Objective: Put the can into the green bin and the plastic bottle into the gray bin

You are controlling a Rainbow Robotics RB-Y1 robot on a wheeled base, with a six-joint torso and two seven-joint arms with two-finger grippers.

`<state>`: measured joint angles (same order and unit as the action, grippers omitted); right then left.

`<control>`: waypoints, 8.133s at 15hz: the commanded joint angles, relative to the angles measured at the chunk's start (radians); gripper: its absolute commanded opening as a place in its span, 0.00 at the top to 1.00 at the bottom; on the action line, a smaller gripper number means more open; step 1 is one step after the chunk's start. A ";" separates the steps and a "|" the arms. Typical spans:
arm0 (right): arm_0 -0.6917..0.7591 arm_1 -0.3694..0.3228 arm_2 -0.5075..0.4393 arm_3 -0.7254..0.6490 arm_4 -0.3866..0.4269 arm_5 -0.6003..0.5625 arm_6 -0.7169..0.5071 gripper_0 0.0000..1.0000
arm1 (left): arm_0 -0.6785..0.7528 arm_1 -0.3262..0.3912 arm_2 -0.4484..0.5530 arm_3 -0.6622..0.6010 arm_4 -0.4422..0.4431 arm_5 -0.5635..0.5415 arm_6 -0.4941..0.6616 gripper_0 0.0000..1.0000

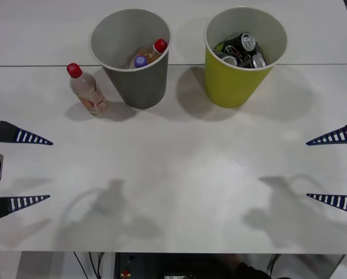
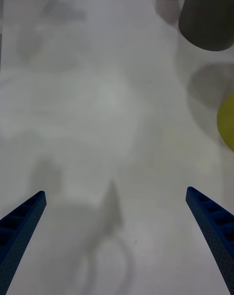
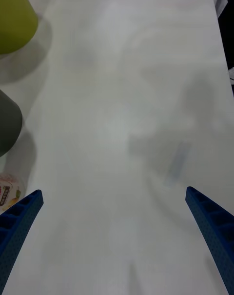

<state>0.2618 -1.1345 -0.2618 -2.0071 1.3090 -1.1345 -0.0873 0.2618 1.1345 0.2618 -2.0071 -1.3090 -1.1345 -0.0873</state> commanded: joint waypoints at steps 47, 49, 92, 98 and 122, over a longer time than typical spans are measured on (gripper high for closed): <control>0.000 0.000 0.000 0.000 0.000 0.000 0.000 0.00 | -0.211 -0.529 -0.492 0.418 -1.066 1.296 1.351 0.00; 0.000 0.000 0.000 0.000 0.000 0.000 0.000 0.00 | -0.246 -0.544 -0.492 0.456 -1.072 1.300 1.345 0.00; 0.000 0.000 0.000 0.000 0.000 0.000 0.000 0.00 | -0.661 -0.642 -0.582 0.860 -0.992 1.309 1.302 1.00; 0.000 0.000 0.000 0.000 0.000 0.000 0.000 0.00 | -0.460 -0.584 -0.452 0.556 -0.957 1.116 1.201 1.00; 0.000 0.000 0.000 0.000 0.000 0.000 0.000 0.00 | -0.679 -0.232 -0.050 0.126 -0.516 -0.238 1.319 1.00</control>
<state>0.2618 -1.1345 -0.2618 -2.0070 1.3090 -1.1345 -0.0873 -0.3928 0.8757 0.2312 -1.8874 -1.8331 -1.3708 1.2232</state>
